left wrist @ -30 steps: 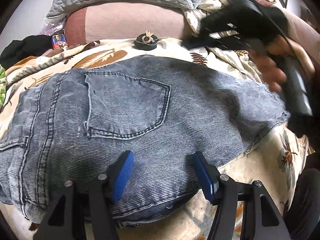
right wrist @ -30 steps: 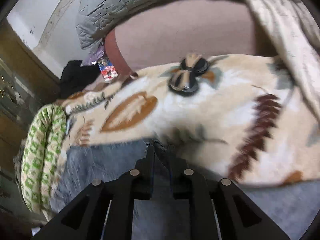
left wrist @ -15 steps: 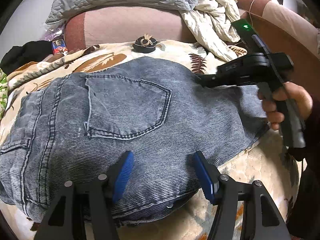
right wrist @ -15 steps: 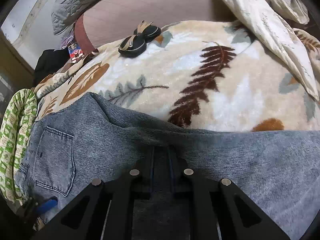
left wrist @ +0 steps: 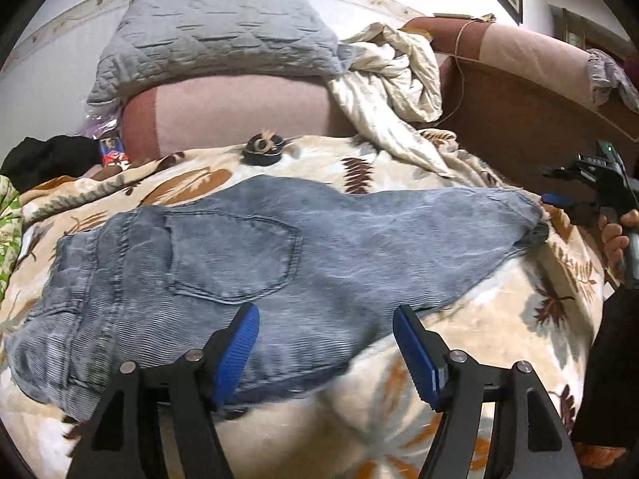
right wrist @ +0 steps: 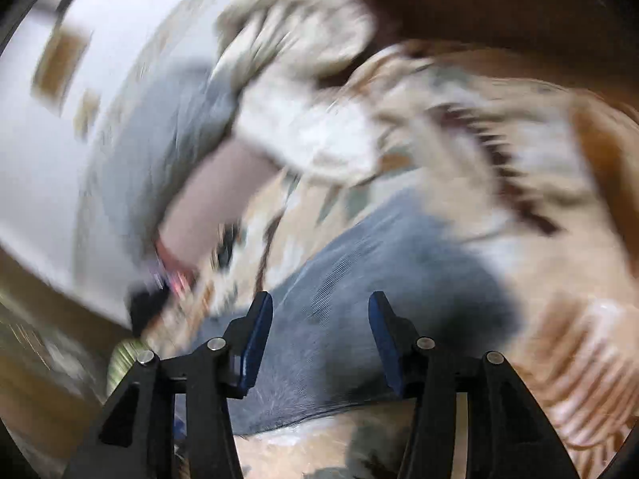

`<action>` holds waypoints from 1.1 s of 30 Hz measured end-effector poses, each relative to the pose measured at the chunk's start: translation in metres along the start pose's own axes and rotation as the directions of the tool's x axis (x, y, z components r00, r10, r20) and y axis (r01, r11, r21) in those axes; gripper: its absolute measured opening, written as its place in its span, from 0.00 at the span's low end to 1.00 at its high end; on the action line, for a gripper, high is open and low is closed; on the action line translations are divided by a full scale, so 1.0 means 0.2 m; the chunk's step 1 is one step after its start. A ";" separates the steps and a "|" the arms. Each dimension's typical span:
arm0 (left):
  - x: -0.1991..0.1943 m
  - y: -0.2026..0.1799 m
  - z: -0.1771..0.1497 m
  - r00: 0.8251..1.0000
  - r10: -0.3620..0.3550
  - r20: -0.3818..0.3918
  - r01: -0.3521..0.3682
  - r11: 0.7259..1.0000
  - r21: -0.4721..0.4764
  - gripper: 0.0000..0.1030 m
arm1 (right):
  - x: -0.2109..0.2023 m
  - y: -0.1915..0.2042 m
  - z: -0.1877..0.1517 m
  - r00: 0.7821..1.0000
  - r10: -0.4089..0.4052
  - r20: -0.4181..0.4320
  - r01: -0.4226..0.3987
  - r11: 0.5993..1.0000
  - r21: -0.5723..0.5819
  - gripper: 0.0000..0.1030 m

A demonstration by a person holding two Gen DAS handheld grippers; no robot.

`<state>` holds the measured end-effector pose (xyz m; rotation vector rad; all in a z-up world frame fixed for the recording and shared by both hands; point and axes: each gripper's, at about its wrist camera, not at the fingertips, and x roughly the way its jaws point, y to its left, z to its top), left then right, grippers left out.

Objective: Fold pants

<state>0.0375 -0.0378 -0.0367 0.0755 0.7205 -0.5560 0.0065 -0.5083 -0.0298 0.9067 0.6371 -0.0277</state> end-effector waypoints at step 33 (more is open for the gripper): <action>0.42 -0.57 0.39 0.982 0.032 -0.188 -0.038 0.999 -0.030 0.71 | -0.07 -0.37 -0.07 0.973 0.073 -0.218 -0.036 0.986 0.165 0.40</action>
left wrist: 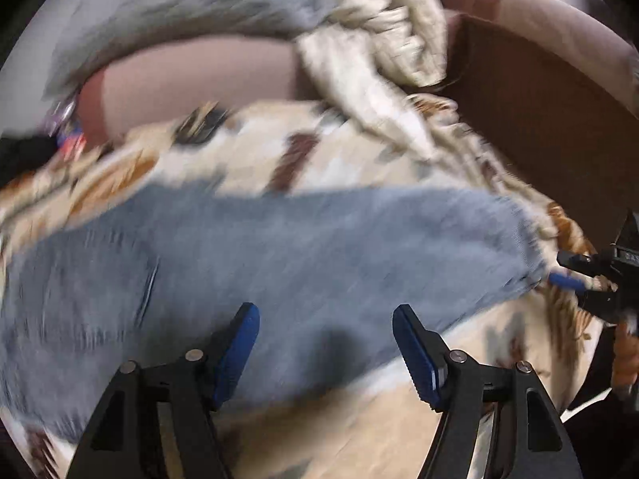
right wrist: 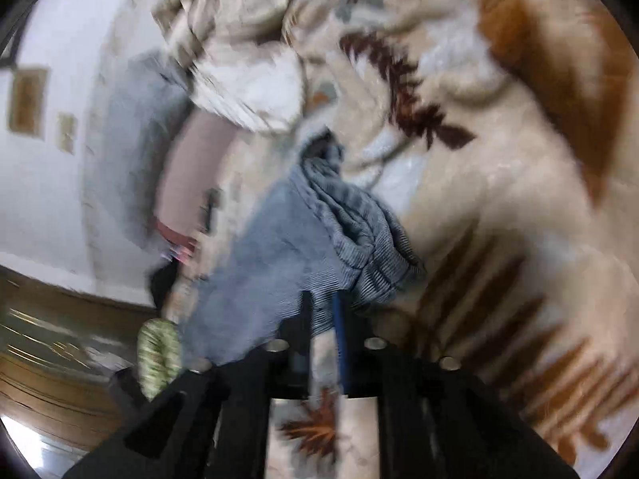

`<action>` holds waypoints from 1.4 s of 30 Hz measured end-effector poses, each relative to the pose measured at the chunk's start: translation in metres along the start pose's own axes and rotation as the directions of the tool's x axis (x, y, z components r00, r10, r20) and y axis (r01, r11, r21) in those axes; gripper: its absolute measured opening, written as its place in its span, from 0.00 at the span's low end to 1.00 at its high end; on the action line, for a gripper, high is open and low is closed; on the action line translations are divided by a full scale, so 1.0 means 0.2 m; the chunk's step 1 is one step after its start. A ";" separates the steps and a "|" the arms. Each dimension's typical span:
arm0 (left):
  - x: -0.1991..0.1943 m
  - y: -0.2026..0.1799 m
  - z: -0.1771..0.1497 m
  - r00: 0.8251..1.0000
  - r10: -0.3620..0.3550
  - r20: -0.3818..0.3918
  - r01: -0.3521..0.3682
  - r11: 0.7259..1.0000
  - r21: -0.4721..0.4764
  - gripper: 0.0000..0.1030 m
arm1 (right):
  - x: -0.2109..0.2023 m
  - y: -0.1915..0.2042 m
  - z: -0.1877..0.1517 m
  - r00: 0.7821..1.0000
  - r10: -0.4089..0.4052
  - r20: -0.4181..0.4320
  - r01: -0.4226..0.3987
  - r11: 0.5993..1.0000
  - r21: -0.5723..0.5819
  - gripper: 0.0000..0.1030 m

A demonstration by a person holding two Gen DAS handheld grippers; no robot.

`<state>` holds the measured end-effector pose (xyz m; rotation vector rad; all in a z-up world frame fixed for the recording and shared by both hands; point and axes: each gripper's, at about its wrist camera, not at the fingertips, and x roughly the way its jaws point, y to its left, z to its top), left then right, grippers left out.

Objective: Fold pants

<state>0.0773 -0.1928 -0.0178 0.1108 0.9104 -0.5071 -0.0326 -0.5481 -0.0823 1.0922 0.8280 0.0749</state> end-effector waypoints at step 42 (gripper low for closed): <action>1.12 -0.91 0.70 0.849 -0.196 -0.491 0.449 0.758 0.473 0.64 | 0.15 -0.14 0.00 0.989 -0.052 0.140 0.026 0.983 0.182 0.28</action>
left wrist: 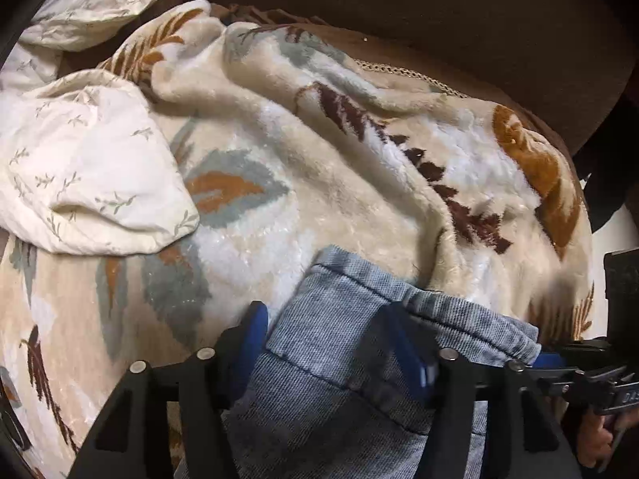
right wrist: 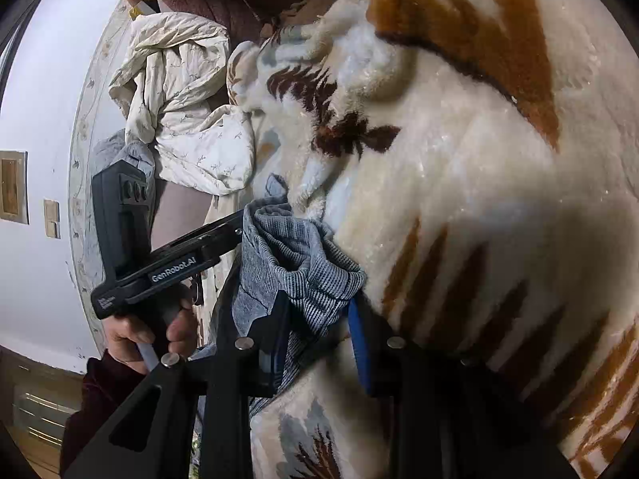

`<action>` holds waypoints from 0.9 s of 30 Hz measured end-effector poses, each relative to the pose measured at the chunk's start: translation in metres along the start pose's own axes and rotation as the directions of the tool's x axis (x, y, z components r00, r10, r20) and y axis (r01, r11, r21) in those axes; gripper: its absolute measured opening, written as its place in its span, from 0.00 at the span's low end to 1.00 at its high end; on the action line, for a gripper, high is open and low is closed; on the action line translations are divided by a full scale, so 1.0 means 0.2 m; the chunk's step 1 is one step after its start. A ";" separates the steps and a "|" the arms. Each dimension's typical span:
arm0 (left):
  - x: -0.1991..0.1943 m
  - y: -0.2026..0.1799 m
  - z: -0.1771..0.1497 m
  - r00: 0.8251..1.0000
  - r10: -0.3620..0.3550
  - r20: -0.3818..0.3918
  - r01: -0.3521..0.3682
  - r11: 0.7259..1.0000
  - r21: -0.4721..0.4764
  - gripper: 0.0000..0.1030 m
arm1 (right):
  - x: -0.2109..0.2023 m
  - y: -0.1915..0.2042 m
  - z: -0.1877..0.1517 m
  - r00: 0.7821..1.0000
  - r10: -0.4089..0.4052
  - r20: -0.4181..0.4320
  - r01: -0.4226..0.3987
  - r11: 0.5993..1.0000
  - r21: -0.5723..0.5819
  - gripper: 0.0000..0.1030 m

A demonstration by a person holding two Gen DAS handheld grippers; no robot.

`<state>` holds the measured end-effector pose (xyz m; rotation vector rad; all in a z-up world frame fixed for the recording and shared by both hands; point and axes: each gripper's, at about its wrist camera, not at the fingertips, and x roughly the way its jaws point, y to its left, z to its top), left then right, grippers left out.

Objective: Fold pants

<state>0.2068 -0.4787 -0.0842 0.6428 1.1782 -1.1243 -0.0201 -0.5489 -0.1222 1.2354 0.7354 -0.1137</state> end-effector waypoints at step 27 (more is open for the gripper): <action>-0.27 -0.02 -0.16 0.967 0.011 0.254 0.018 0.993 -0.115 0.10 | -0.05 0.27 -0.09 0.997 -0.021 0.072 0.040 0.958 -0.284 0.09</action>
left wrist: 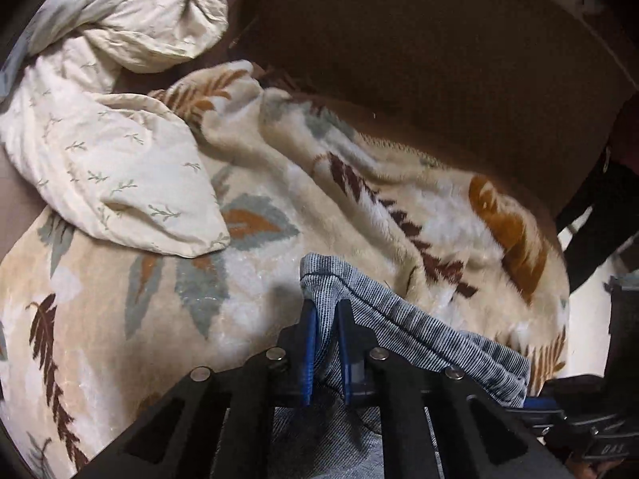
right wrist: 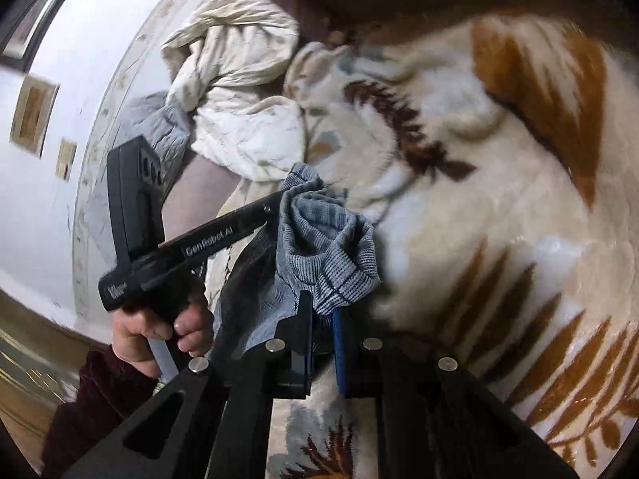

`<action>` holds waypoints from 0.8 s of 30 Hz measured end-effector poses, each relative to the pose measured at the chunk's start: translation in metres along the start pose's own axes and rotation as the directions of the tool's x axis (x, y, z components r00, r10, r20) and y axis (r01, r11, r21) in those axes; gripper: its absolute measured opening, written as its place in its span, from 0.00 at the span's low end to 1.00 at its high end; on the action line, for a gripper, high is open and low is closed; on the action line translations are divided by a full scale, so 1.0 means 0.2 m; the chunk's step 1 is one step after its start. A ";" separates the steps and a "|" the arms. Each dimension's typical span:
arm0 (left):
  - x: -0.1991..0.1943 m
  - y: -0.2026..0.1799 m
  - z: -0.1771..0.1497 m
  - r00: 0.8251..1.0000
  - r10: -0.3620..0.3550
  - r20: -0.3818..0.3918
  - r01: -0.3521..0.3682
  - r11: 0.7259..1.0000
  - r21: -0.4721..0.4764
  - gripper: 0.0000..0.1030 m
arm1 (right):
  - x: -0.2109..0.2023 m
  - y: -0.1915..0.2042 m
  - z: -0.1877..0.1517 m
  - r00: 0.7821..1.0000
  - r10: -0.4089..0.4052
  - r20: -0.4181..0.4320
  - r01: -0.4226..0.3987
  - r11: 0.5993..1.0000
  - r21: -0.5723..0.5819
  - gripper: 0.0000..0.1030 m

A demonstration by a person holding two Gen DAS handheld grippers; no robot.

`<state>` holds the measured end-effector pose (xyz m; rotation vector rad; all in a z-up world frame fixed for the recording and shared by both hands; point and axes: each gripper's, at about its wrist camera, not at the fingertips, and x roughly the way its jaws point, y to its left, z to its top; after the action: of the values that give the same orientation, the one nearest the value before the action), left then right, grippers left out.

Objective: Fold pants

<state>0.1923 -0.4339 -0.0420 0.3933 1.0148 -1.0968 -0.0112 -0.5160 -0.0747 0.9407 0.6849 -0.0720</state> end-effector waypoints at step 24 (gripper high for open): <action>0.28 -0.02 0.02 0.992 0.032 -0.120 -0.031 0.999 0.013 0.29 | 0.12 -0.21 0.03 0.999 -0.025 -0.048 0.033 0.984 0.172 0.22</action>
<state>0.1960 -0.4691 -0.0857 0.4874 1.1050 -1.0608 -0.0034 -0.5401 -0.1167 1.1020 0.7435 -0.1382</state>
